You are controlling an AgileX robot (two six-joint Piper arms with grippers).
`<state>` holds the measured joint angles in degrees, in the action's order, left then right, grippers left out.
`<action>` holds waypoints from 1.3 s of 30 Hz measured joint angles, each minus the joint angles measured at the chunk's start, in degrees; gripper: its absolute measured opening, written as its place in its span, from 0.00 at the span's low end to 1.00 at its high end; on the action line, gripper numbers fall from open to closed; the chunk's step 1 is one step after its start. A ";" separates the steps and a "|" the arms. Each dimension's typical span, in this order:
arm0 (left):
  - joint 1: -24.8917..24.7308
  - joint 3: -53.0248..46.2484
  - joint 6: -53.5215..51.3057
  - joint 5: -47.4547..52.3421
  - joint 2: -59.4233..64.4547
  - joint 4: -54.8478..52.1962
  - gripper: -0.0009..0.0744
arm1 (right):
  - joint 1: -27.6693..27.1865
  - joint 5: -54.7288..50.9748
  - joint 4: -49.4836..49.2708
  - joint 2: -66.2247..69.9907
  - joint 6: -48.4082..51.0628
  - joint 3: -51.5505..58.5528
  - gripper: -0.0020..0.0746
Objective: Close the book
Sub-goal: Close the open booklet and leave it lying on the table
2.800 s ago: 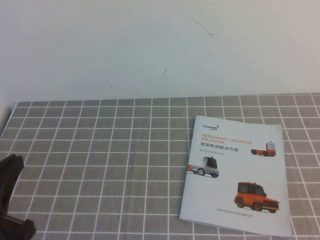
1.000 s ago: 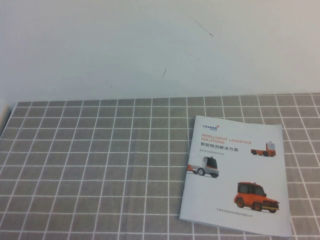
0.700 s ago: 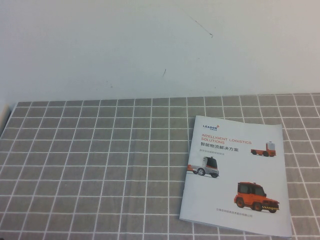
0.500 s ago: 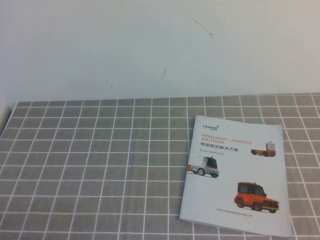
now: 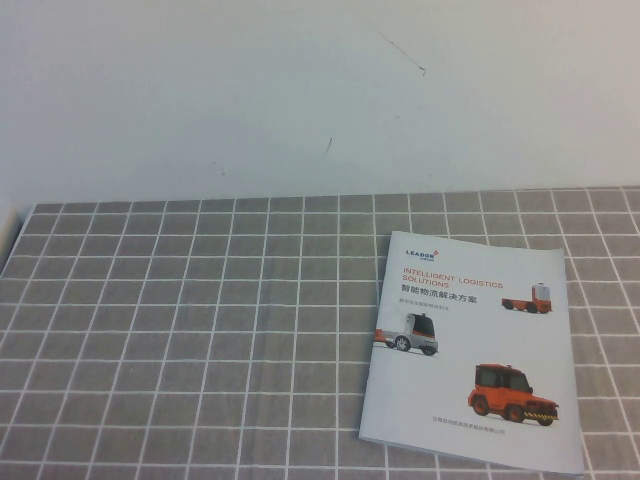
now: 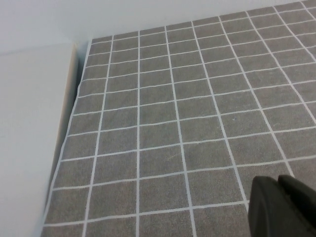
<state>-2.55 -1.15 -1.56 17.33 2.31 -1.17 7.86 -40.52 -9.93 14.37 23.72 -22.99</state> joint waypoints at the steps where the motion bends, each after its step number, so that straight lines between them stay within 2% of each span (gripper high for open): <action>1: 0.00 0.00 -0.51 0.00 0.00 0.28 0.01 | 0.00 0.00 0.00 0.00 0.00 0.00 0.02; 11: 0.00 0.00 -6.42 0.00 0.00 4.97 0.01 | 0.00 0.00 0.00 0.00 0.00 0.00 0.02; 39: 0.00 0.00 -6.65 0.00 0.00 5.09 0.01 | 0.00 0.00 0.00 0.00 0.00 0.00 0.02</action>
<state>-2.55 -1.15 -8.21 17.33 2.31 3.92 7.86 -40.52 -9.93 14.37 23.72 -22.99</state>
